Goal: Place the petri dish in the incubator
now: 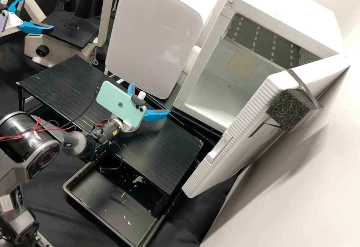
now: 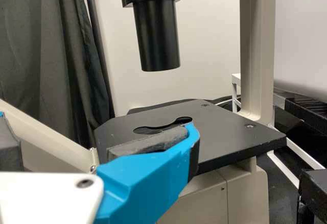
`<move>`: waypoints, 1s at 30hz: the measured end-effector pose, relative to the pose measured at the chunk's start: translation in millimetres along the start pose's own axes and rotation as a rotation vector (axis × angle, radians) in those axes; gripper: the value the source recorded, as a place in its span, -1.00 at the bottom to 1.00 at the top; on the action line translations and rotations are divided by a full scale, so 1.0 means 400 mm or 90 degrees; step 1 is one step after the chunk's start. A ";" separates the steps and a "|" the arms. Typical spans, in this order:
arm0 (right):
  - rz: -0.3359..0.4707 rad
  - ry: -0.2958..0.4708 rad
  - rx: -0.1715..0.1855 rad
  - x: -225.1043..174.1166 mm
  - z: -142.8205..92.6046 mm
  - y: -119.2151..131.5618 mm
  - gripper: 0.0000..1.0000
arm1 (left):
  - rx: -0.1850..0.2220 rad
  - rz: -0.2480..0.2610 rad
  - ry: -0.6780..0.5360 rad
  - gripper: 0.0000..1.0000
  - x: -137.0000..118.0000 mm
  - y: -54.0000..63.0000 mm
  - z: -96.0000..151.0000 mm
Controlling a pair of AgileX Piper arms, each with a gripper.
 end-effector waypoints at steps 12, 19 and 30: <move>-0.001 -0.001 0.000 -0.004 0.002 -0.002 1.00 | 0.000 0.000 0.000 1.00 0.000 0.000 0.000; 0.036 0.011 0.003 -0.070 0.002 0.025 1.00 | 0.000 0.000 0.000 1.00 0.000 0.000 0.000; 0.064 0.086 0.028 -0.194 -0.018 0.005 1.00 | 0.000 0.000 0.000 1.00 0.000 0.000 0.000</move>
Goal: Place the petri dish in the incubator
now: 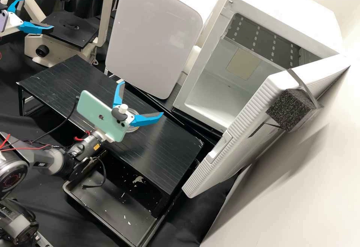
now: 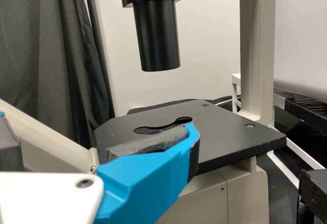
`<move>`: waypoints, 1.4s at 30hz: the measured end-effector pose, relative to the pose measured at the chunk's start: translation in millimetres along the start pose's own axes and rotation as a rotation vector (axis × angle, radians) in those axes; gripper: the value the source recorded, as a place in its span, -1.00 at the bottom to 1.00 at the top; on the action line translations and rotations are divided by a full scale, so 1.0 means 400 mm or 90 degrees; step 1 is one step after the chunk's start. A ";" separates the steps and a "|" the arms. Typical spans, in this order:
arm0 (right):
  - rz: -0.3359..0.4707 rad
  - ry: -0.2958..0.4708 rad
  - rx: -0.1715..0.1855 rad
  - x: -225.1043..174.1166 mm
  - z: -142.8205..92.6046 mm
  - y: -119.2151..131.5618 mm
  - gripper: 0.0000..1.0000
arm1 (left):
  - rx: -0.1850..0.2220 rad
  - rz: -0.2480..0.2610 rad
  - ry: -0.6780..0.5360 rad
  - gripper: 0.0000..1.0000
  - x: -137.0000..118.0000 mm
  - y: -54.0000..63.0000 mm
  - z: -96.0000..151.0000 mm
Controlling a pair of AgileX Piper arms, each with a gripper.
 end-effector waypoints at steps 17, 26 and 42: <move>-0.045 -0.044 -0.008 -0.073 0.025 -0.042 1.00 | 0.000 0.000 0.000 1.00 0.000 0.000 0.000; -0.055 -0.060 -0.022 -0.070 0.030 -0.058 1.00 | 0.000 0.000 0.000 1.00 0.000 0.000 0.000; -0.077 -0.104 -0.023 -0.064 0.068 -0.080 1.00 | 0.000 0.000 0.000 1.00 0.000 0.000 0.000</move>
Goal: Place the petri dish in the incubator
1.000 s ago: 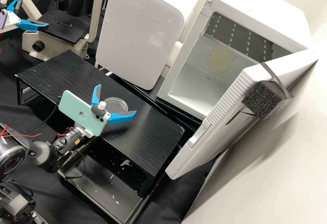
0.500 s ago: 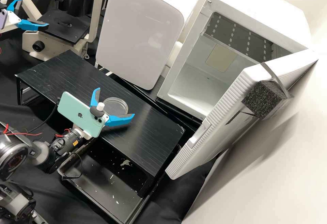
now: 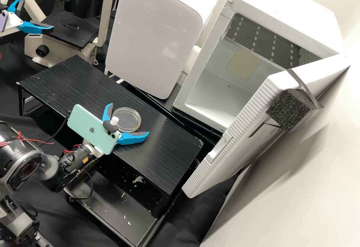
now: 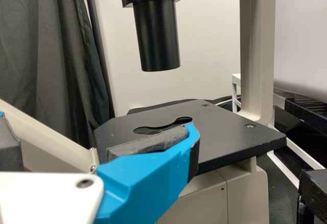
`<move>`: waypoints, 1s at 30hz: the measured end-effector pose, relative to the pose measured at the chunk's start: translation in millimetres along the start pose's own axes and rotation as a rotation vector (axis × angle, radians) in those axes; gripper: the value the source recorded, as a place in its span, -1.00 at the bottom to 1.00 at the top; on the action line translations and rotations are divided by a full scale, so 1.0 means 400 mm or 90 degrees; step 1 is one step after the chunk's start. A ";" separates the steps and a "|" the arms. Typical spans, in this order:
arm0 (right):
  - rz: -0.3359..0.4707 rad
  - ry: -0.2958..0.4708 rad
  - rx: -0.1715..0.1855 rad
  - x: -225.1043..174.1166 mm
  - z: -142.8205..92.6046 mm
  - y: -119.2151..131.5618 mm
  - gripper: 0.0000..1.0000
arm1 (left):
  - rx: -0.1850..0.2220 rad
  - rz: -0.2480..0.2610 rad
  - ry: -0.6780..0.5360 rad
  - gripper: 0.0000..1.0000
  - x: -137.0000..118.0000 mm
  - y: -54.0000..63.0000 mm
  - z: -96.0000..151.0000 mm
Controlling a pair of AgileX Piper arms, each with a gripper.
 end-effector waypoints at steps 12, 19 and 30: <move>0.006 -0.007 0.000 0.011 0.009 0.001 -1.00 | 0.000 0.000 0.000 1.00 0.000 0.000 0.000; 0.005 -0.008 -0.002 0.012 0.013 0.001 -1.00 | 0.000 0.000 0.000 1.00 0.000 0.000 0.000; 0.013 -0.011 -0.004 0.019 0.018 0.009 -1.00 | 0.000 0.000 0.000 1.00 0.000 0.000 0.000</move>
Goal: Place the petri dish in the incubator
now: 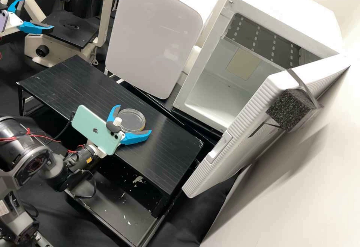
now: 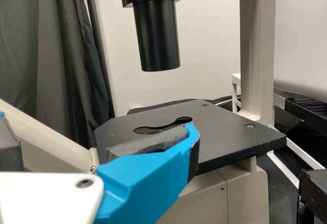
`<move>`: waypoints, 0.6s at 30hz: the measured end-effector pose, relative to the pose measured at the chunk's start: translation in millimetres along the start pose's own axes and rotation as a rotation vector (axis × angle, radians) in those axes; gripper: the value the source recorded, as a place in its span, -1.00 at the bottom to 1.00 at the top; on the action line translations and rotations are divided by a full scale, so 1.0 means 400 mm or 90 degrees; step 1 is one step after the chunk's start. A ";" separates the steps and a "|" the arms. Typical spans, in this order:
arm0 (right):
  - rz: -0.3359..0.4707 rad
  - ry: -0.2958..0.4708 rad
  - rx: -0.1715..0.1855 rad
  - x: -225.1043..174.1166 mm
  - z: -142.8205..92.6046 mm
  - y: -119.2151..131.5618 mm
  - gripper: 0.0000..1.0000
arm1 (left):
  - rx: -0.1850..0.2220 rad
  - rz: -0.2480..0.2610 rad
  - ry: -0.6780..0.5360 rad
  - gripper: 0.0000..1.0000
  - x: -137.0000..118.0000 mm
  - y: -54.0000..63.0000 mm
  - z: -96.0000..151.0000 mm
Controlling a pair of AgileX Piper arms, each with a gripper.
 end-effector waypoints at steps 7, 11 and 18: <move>0.004 -0.004 -0.002 0.000 0.005 0.005 -1.00 | 0.000 0.000 0.000 1.00 0.000 0.000 0.000; 0.006 -0.002 0.000 0.002 0.004 0.007 -1.00 | 0.000 0.000 0.000 1.00 0.000 0.000 0.000; 0.006 -0.001 0.001 0.003 0.003 0.008 -1.00 | 0.000 0.000 0.000 1.00 0.000 0.000 0.000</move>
